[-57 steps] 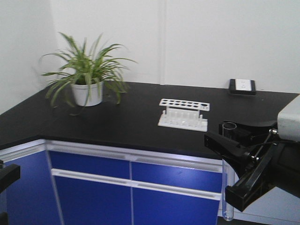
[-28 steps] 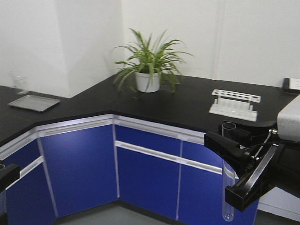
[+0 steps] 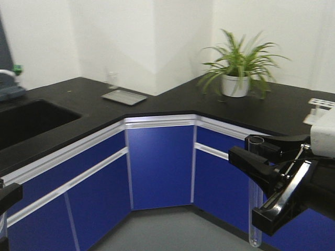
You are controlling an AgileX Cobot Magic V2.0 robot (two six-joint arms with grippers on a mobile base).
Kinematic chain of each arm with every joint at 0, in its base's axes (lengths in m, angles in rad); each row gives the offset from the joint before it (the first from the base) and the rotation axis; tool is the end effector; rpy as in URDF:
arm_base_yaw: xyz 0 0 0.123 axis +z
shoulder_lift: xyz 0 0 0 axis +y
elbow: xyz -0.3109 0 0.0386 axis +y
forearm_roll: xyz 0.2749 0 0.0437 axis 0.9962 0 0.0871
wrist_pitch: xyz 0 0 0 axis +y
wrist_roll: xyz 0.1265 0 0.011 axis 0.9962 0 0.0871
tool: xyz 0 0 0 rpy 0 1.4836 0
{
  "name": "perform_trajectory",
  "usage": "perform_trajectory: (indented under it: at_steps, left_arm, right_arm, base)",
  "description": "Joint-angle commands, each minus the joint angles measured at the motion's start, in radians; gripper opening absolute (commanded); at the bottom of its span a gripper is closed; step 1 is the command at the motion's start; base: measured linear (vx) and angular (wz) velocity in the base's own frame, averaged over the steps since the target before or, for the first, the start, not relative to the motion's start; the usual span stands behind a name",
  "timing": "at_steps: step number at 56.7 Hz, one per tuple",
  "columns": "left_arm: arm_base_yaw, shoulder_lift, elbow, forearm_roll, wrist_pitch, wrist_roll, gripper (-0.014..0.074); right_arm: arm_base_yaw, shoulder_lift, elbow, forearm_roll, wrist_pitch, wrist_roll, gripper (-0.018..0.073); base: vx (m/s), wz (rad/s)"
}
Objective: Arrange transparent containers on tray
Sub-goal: 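Drive the base to the counter with the yellow tray, holding both tubes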
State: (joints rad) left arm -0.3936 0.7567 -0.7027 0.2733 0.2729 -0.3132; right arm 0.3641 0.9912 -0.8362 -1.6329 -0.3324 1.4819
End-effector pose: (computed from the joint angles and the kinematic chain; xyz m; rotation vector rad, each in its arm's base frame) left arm 0.1888 -0.0684 0.3644 0.2578 1.7887 -0.2506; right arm 0.2282 0.1312 0.3943 -0.6689 1.5337 0.4335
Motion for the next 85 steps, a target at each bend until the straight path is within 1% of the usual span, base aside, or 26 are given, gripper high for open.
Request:
perform_trajectory:
  at_steps: [1,28,50,67,85]
  left_arm:
    - [-0.007,-0.002,-0.027,-0.003,-0.076,0.0,-0.0001]
    - [-0.007,-0.002,-0.027,-0.003,-0.075,0.0,-0.0001]
    - [-0.007,-0.004,-0.027,-0.003,-0.073,0.0,-0.0001]
    - [-0.007,-0.004,-0.027,-0.003,-0.073,0.0,-0.0001]
    - [-0.007,-0.004,-0.027,-0.003,-0.073,0.0,-0.0001]
  right_arm:
    - [-0.004,-0.018,-0.031,0.021,0.007,0.002,-0.0011]
    - [-0.004,-0.018,-0.031,0.021,0.007,0.002,-0.0011]
    - [-0.004,-0.018,-0.031,0.021,0.007,0.002,-0.0011]
    - [-0.004,-0.018,-0.031,0.021,0.006,0.002,-0.0012]
    - [-0.004,-0.018,-0.031,0.021,0.006,0.002,-0.0012]
  base:
    - [-0.19,0.51]
    - [-0.11,0.61]
    - [0.06,0.7]
    - [0.19,0.39]
    - [0.28,0.2]
